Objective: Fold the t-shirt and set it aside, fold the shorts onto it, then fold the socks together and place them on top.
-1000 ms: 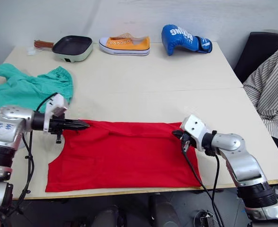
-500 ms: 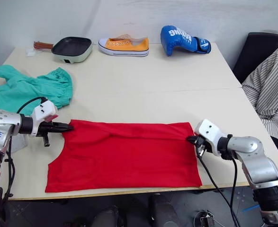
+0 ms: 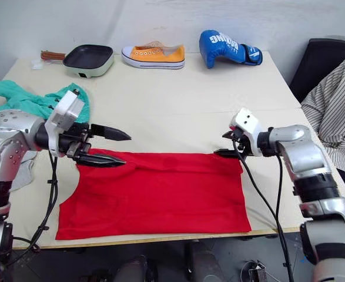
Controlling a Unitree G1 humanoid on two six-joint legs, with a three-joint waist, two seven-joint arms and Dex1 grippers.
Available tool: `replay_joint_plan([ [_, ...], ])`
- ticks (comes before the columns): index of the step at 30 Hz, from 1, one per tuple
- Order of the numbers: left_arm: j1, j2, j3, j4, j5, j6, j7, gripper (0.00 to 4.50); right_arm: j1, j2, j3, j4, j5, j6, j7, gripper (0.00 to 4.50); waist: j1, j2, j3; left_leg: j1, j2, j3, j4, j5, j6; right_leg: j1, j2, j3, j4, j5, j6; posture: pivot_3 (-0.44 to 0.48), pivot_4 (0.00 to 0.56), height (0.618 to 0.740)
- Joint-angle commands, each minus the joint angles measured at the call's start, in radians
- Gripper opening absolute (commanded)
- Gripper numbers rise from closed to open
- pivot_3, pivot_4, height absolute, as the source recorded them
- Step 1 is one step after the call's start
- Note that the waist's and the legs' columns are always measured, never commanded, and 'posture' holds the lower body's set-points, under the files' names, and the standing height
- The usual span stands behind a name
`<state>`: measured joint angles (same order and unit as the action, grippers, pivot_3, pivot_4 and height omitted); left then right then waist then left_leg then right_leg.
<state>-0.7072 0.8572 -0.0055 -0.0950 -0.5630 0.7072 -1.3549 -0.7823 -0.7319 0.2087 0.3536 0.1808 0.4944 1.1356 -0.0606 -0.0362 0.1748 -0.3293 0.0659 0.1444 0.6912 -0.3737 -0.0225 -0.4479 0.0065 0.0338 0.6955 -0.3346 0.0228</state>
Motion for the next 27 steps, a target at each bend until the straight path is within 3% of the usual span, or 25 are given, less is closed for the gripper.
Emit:
replay_joint_plan([
  [1,-0.027,-0.027,-0.017,-0.040,0.009,-0.031,0.029,4.47,-0.045,0.007,0.044,0.076,-0.036,-0.001,0.073,4.02,0.000,0.000,0.000,0.000,0.000,0.000,0.000,0.000,0.000,0.000,0.000,0.000,0.000,0.000,0.000,0.000,0.150,0.740],
  [2,-0.028,-0.031,-0.021,-0.042,0.012,-0.035,0.034,4.47,-0.051,0.007,0.052,0.090,-0.044,-0.011,0.088,4.02,0.000,0.000,0.000,-0.001,0.000,0.000,0.000,0.000,0.000,-0.001,0.000,0.000,0.000,0.000,0.000,0.000,0.150,0.740],
  [6,-0.020,-0.030,-0.027,-0.040,0.034,-0.063,0.050,4.50,-0.075,0.008,0.091,0.158,-0.094,-0.023,0.121,3.05,-0.002,0.001,0.000,-0.003,0.000,0.000,0.001,0.000,0.000,-0.003,0.000,0.000,0.000,0.000,0.000,0.000,0.150,0.740],
  [14,-0.012,-0.026,-0.025,-0.033,0.040,-0.086,0.056,4.50,-0.107,0.043,0.083,0.232,-0.123,-0.078,0.145,0.23,-0.002,0.001,0.000,-0.003,0.000,-0.001,0.002,0.000,0.000,-0.002,0.000,0.000,0.000,0.000,0.000,0.000,0.150,0.740],
  [15,-0.014,-0.027,-0.026,-0.028,0.044,-0.092,0.057,4.50,-0.124,0.049,0.082,0.252,-0.126,-0.088,0.155,0.04,-0.004,0.001,0.000,-0.003,0.000,-0.001,0.002,0.000,0.000,-0.002,0.000,0.000,0.001,0.000,0.000,0.000,0.150,0.740],
  [19,-0.029,-0.042,-0.023,0.014,0.067,-0.122,0.077,4.50,-0.248,0.101,0.075,0.424,-0.174,-0.190,0.120,0.04,-0.021,0.002,0.001,-0.003,0.000,-0.001,0.003,0.000,0.000,-0.002,0.000,0.000,0.002,0.000,0.000,0.000,0.150,0.740],
  [27,-0.104,-0.123,-0.035,0.163,0.151,-0.221,0.157,4.50,-0.462,0.235,0.066,0.818,-0.305,-0.532,-0.135,0.04,-0.037,0.003,0.002,-0.006,0.000,0.000,0.001,0.000,-0.001,-0.006,0.000,0.000,0.002,0.000,0.000,0.000,0.150,0.740],
])
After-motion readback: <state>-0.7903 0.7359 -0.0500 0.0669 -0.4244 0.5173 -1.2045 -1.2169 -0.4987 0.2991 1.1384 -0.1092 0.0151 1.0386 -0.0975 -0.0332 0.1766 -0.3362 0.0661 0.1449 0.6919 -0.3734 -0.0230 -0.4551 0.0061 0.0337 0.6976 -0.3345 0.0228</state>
